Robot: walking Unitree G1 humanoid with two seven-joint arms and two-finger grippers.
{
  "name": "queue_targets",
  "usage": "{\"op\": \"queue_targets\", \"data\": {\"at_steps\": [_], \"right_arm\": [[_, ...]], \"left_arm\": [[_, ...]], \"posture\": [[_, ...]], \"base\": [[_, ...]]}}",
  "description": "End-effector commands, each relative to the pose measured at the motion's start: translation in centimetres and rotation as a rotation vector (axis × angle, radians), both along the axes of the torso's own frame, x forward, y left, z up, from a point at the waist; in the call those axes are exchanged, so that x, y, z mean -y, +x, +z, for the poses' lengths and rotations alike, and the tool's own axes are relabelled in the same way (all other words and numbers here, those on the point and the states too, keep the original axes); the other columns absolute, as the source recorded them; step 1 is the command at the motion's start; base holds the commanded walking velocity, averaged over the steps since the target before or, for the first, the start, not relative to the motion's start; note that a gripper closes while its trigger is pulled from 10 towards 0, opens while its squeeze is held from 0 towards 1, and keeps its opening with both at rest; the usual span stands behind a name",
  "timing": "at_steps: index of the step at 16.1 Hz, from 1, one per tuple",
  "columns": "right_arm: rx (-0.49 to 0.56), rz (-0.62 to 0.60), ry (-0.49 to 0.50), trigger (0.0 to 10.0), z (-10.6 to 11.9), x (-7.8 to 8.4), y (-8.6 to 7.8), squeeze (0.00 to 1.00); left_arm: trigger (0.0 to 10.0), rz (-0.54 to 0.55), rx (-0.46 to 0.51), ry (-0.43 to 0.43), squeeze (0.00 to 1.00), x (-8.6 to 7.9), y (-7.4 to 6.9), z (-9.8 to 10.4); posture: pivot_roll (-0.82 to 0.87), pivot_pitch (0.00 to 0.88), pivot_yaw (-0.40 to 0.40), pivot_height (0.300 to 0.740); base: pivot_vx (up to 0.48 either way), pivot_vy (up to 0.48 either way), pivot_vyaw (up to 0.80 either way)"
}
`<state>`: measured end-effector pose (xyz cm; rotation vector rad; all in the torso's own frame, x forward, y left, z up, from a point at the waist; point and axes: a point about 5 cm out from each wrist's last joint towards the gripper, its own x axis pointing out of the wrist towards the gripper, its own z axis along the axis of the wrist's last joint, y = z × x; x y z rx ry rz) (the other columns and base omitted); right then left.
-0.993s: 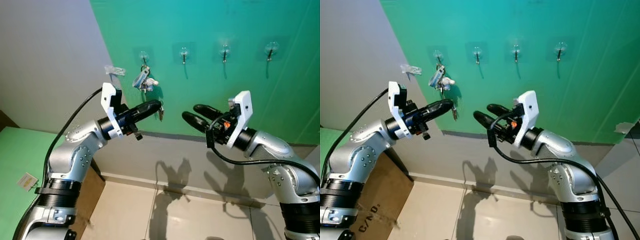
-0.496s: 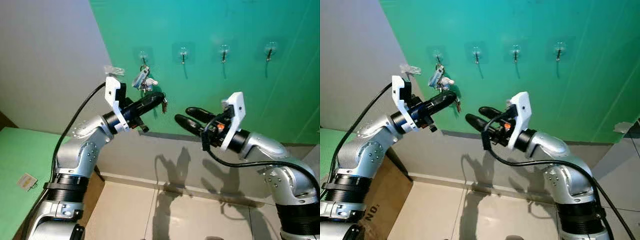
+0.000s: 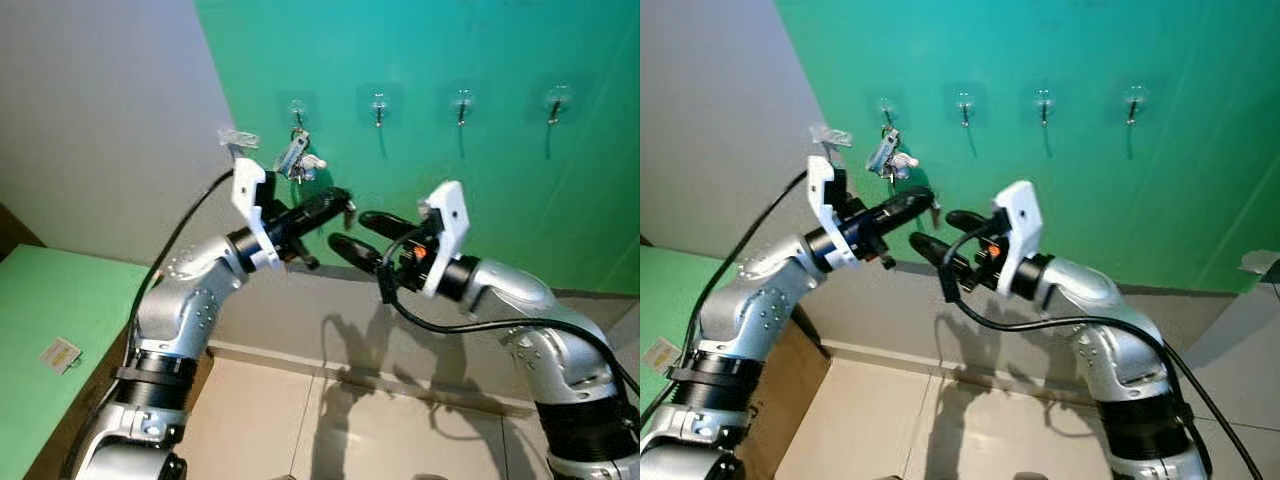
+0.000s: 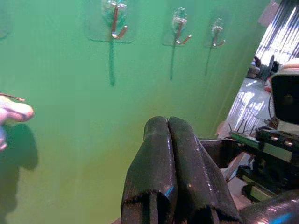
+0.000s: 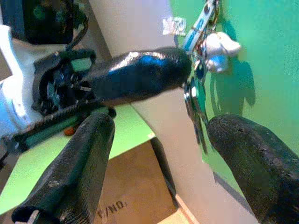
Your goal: Hang keys on a hook
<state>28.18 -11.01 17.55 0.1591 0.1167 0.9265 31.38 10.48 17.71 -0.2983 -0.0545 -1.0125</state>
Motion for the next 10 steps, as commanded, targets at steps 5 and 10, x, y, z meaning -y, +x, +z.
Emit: {"op": "queue_targets", "data": {"at_steps": [5,10], "right_arm": [[0.031,-0.015,-0.010,10.0,0.39,-0.83,0.81,0.00],[0.053,-0.050,-0.026,10.0,0.35,-0.69,1.35,0.00]], "left_arm": [[0.0,-0.004,0.000,0.011,0.00,0.58,-0.48,-0.04],[0.0,-0.001,-0.001,0.009,0.00,0.54,-0.48,0.09]], "posture": [[-0.23,0.000,0.134,0.740],[-0.23,0.000,0.131,0.740]], "base": [[0.000,0.000,0.00],[0.000,0.000,0.00]]}}
